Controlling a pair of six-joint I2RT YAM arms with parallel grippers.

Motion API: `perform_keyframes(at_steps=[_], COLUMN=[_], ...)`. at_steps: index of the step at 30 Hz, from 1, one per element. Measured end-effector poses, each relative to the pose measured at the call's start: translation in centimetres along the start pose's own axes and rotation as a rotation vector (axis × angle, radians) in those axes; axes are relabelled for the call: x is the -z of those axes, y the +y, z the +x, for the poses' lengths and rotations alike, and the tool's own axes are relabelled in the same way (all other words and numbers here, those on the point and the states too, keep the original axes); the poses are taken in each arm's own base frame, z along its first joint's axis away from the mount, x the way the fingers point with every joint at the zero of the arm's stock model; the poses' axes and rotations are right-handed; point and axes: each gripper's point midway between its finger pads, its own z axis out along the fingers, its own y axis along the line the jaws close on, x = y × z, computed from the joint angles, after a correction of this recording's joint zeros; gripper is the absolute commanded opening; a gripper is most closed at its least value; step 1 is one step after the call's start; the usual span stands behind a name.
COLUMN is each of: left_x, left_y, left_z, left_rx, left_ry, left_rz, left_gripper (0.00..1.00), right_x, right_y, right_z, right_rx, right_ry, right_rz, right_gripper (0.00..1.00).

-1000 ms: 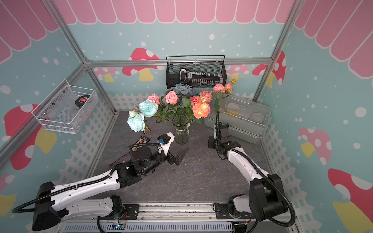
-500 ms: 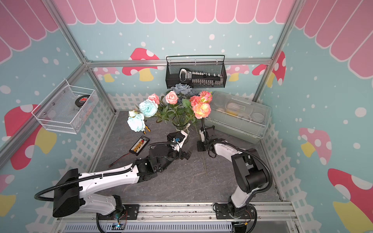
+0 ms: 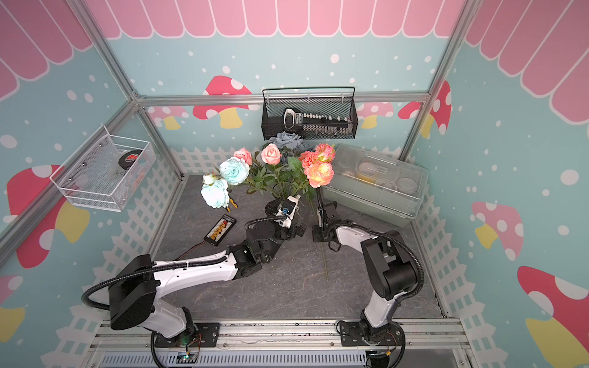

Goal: Pick out pink flowers from the vase
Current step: Place the flower at the center of the board, then pick up the flower from the vase.

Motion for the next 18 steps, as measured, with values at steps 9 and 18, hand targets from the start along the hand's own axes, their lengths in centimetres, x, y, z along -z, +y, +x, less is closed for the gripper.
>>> perform_keyframes(at_steps=[9, 18], left_x=[-1.4, -2.6], left_y=[1.0, -0.5], left_z=[-0.5, 1.9], left_rx=[0.004, -0.090], left_ry=[-0.074, -0.152], left_rz=[-0.081, -0.107], left_gripper=[0.99, 0.90], right_x=[3.2, 12.6], right_y=[0.0, 0.1], right_z=[0.2, -3.2], right_rx=[-0.022, -0.007], right_ry=[-0.076, -0.357], right_rz=[-0.011, 0.000], right_gripper=[0.62, 0.71])
